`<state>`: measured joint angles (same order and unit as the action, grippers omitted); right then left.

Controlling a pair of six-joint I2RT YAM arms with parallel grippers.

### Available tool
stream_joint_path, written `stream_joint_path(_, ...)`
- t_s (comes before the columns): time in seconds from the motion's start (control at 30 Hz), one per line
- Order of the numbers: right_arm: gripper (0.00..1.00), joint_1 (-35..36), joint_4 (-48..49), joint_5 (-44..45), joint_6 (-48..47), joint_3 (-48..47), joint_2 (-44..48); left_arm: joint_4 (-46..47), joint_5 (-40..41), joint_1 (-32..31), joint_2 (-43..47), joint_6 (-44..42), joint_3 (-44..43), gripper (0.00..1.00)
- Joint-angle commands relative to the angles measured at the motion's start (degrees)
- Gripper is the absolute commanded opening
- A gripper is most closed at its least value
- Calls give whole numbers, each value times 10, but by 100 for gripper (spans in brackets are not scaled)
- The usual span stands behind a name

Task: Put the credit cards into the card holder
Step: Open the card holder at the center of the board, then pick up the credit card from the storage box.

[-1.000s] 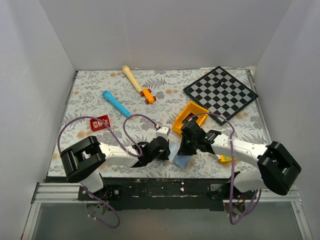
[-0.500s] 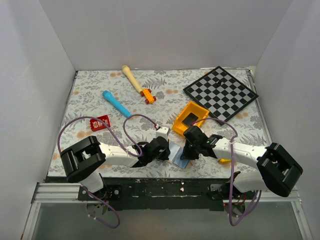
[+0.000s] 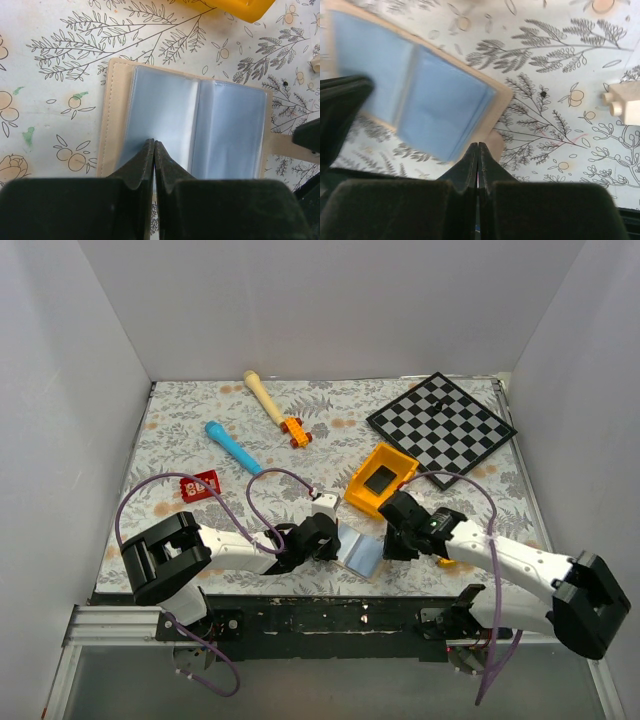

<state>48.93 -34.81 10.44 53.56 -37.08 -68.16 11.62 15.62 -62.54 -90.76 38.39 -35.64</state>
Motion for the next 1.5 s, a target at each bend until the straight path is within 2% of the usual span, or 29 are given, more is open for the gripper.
stream_joint_path(0.0, 2, 1, 17, 32, -63, -47, 95, -62, 15, 1, -2, -12, -2, 0)
stream_joint_path(0.13, 19, -23, -3, 69, -122, -126, 87, -95, 29, 1, 26, -24, -28, 0)
stream_joint_path(0.27, 25, -68, -28, 65, -179, -214, 13, -113, 33, 1, 63, -40, -59, 0)
stream_joint_path(0.33, 34, -94, -11, 50, -199, -236, -16, -138, 35, 1, 79, -46, -73, 0)
stream_joint_path(0.43, 37, -145, -13, 22, -205, -277, -64, -151, 42, 2, 105, -56, -87, 0)
stream_joint_path(0.5, 38, -172, -24, 28, -203, -308, -86, -162, 49, 7, 119, -69, -101, 5)
stream_joint_path(0.6, 40, -210, -61, 49, -181, -352, -109, -168, 33, 39, 132, -94, -124, 23)
stream_joint_path(0.7, 46, -229, -86, 51, -173, -385, -127, -167, -13, 104, 137, -121, -144, 37)
stream_joint_path(0.77, 51, -235, -105, 63, -165, -404, -140, -161, -43, 146, 133, -139, -156, 40)
stream_joint_path(0.9, 53, -251, -134, 61, -140, -424, -170, -150, -89, 203, 84, -181, -205, 42)
stream_joint_path(1.03, 53, -271, -121, 41, -111, -400, -184, -157, -111, 218, 9, -203, -284, 42)
stream_joint_path(1.17, 52, -298, -95, 28, -95, -366, -187, -176, -138, 241, -60, -187, -356, 40)
stream_joint_path(1.3, 52, -317, -77, -10, -91, -349, -193, -175, -156, 248, -98, -184, -383, 38)
stream_joint_path(1.47, 53, -320, -54, -43, -87, -344, -212, -171, -180, 248, -104, -180, -380, 38)
